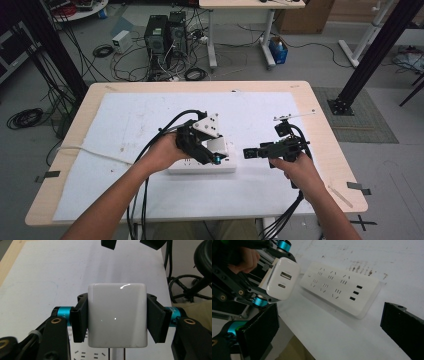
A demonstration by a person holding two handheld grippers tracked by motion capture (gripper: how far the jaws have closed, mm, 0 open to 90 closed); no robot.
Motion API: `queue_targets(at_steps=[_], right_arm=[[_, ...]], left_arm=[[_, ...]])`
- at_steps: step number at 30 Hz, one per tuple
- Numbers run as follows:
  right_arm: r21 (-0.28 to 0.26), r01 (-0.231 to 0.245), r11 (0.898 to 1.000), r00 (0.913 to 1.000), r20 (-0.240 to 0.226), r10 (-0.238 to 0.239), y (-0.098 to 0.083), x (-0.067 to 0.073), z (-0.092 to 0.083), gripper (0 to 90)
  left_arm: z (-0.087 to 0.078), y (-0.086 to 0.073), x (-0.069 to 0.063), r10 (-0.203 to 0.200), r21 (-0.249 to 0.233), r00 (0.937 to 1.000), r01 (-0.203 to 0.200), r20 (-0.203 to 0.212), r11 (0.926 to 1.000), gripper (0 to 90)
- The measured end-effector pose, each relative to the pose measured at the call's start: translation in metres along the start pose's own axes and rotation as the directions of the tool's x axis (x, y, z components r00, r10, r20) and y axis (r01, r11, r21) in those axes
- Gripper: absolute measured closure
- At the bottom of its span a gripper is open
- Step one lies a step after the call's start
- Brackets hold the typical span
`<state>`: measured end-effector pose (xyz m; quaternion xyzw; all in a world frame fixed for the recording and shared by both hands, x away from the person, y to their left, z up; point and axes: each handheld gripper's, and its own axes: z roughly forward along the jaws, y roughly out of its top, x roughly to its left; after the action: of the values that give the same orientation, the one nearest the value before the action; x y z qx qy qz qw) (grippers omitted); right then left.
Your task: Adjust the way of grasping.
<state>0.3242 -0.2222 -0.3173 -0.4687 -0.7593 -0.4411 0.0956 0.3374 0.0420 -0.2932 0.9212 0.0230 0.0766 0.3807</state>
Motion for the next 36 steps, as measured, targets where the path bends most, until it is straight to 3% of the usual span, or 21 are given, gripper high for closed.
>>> queue_targets(at_steps=[2, 10, 11, 15, 17, 21, 25, 27, 32, 33, 36], right_arm=[[-0.003, -0.008, 1.000, 0.9997, -0.021, 0.008, 0.001, 0.000, 0.001, 1.3], [-0.011, -0.067, 0.998, 0.9938, -0.089, 0.066, 0.002, 0.000, 0.002, 1.3], [-0.011, -0.085, 0.996, 0.9908, -0.107, 0.083, 0.003, -0.001, 0.003, 1.4], [0.001, -0.127, 0.992, 0.9829, -0.134, 0.126, 0.004, -0.002, 0.005, 1.3], [0.004, -0.156, 0.988, 0.9751, -0.159, 0.155, 0.004, -0.002, 0.007, 1.4], [0.019, -0.178, 0.984, 0.9691, -0.170, 0.179, 0.005, -0.003, 0.012, 1.4], [0.033, -0.212, 0.977, 0.9575, -0.193, 0.214, 0.007, -0.005, 0.016, 4.2], [0.031, -0.226, 0.974, 0.9518, -0.206, 0.227, 0.007, -0.006, 0.018, 4.4], [0.027, -0.224, 0.974, 0.9507, -0.214, 0.225, 0.008, -0.008, 0.018, 7.5], [0.024, -0.223, 0.974, 0.9487, -0.224, 0.223, 0.008, -0.008, 0.018, 14.4], [0.038, -0.238, 0.970, 0.9406, -0.240, 0.240, 0.008, -0.008, 0.019, 17.7]], left_arm=[[0.004, 0.003, 0.000, 0.021, -0.010, 0.9998, -0.021, 0.000, 0.9997, 42.5], [0.016, 0.011, -0.004, 0.045, -0.039, 0.9990, -0.045, 0.006, 0.9982, 42.5], [0.018, 0.013, -0.005, 0.064, -0.032, 0.9979, -0.064, 0.010, 0.9975, 42.5], [0.022, 0.015, -0.005, 0.073, -0.033, 0.9973, -0.072, 0.013, 0.9968, 42.5], [0.024, 0.016, -0.006, 0.065, -0.049, 0.9978, -0.064, 0.013, 0.9967, 42.5], [0.025, 0.017, -0.006, 0.068, -0.046, 0.9976, -0.067, 0.016, 0.9967, 42.5], [0.027, 0.018, -0.007, 0.065, -0.055, 0.9977, -0.064, 0.016, 0.9964, 42.5], [0.026, 0.019, -0.007, 0.071, -0.054, 0.9974, -0.070, 0.015, 0.9961, 42.5], [0.027, 0.019, -0.007, 0.074, -0.054, 0.9972, -0.074, 0.011, 0.9958, 42.5], [0.027, 0.020, -0.008, 0.076, -0.056, 0.9971, -0.075, 0.010, 0.9956, 42.5], [0.028, 0.020, -0.008, 0.074, -0.061, 0.9972, -0.073, 0.008, 0.9955, 42.5]])
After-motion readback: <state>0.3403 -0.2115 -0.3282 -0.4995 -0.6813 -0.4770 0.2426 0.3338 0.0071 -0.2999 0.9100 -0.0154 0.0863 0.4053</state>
